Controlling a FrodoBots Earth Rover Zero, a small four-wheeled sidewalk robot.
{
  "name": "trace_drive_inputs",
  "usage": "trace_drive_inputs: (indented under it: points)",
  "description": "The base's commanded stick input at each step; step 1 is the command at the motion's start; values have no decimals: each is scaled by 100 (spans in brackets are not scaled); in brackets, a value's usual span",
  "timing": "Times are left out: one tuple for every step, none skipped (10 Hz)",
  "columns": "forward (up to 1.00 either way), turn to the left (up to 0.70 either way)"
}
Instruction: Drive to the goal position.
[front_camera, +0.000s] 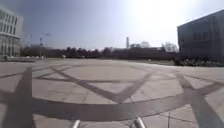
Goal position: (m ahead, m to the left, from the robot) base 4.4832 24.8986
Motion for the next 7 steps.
trace_drive_inputs:
  points:
    - [100,0]
    - [100,0]
    - [100,0]
    - [100,0]
    - [100,0]
    - [100,0]
    - [100,0]
